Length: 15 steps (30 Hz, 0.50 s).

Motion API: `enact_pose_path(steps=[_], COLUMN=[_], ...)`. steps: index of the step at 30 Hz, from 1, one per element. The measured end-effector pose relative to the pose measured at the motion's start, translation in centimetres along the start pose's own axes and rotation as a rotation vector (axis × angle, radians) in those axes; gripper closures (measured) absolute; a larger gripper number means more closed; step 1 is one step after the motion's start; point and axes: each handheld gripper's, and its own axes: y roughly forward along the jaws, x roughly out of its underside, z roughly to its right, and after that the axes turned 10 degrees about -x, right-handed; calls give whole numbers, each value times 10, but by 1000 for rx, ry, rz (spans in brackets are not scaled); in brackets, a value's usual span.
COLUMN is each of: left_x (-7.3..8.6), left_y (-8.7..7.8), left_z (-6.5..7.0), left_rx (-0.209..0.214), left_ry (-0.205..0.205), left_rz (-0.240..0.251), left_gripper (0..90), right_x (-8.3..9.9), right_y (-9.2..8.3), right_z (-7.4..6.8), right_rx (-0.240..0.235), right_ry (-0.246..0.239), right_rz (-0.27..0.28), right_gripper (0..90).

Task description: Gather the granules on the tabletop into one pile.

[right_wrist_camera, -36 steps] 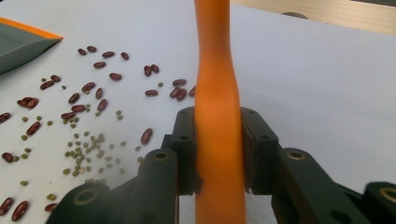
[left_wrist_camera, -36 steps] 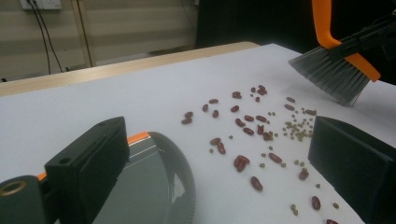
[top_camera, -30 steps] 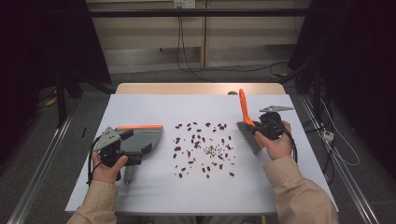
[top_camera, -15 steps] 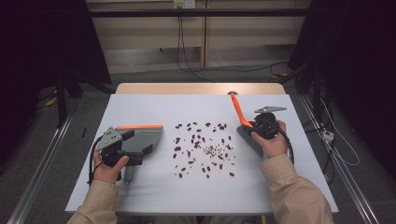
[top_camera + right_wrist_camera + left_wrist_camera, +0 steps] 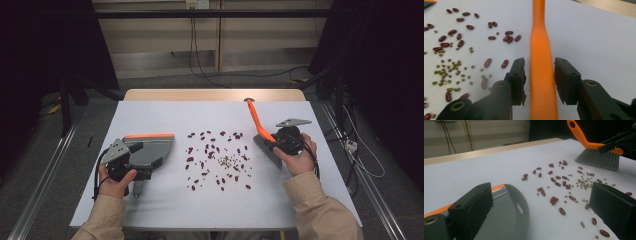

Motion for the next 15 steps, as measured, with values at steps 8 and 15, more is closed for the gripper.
enact_pose_path(steps=[8, 15], left_x=[8, 11], left_y=[-6, -9], left_z=[-2, -3], left_rx=[1, -2], left_ry=[-23, -26], left_rz=[7, -1], left_gripper=[51, 51], right_x=[3, 2], right_y=[8, 7], right_z=[4, 5], right_rx=[-3, -15], right_ry=[70, 74], right_rz=[-23, -37], right_gripper=[712, 714])
